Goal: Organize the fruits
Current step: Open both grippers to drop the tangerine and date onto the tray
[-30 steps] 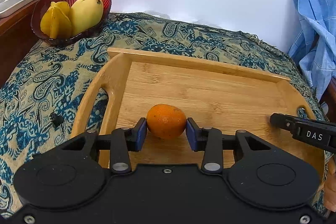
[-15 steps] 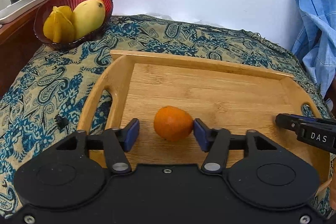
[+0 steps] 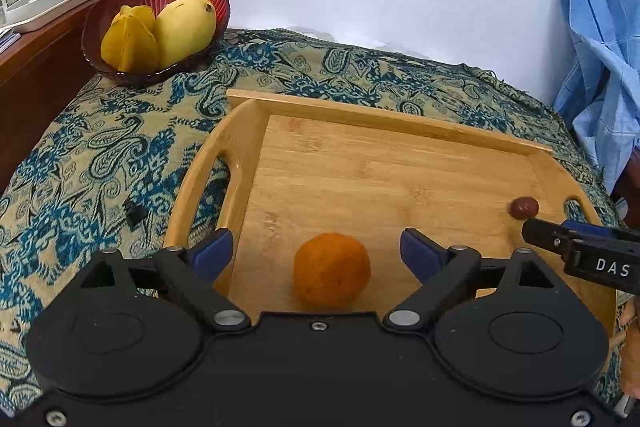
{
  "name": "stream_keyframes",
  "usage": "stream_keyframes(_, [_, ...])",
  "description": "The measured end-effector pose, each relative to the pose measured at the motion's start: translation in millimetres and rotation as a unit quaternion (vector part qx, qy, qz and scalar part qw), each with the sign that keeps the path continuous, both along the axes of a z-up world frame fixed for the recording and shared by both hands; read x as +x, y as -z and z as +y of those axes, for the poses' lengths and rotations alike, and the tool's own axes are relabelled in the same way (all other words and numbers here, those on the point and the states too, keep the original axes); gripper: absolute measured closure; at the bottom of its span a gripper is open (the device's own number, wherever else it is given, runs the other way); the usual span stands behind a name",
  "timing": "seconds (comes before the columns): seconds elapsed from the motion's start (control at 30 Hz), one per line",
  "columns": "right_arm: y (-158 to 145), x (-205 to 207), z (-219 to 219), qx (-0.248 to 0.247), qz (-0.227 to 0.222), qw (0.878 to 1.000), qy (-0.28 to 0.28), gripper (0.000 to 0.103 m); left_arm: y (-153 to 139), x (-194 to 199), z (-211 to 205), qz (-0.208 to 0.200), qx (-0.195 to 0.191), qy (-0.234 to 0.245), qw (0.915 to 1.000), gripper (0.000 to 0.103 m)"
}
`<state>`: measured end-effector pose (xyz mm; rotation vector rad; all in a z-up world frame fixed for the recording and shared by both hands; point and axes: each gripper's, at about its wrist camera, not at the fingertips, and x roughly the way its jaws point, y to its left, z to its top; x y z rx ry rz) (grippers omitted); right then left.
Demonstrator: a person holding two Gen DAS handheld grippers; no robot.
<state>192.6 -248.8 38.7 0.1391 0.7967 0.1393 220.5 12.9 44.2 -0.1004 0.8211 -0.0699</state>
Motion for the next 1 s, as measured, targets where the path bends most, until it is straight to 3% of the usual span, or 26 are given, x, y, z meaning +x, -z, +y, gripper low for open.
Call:
stream_keyframes(0.23, [-2.6,-21.7,-6.8,0.002,-0.016,1.000,-0.005,0.018,-3.1,-22.0,-8.7,-0.013,0.024,0.017,0.9995,0.010])
stream_keyframes(1.0, [-2.1,-117.2,-19.0,0.018,-0.075,0.996,-0.039,0.014,-16.2,-134.0,-19.4,-0.067,0.021,0.055,0.9960,0.003])
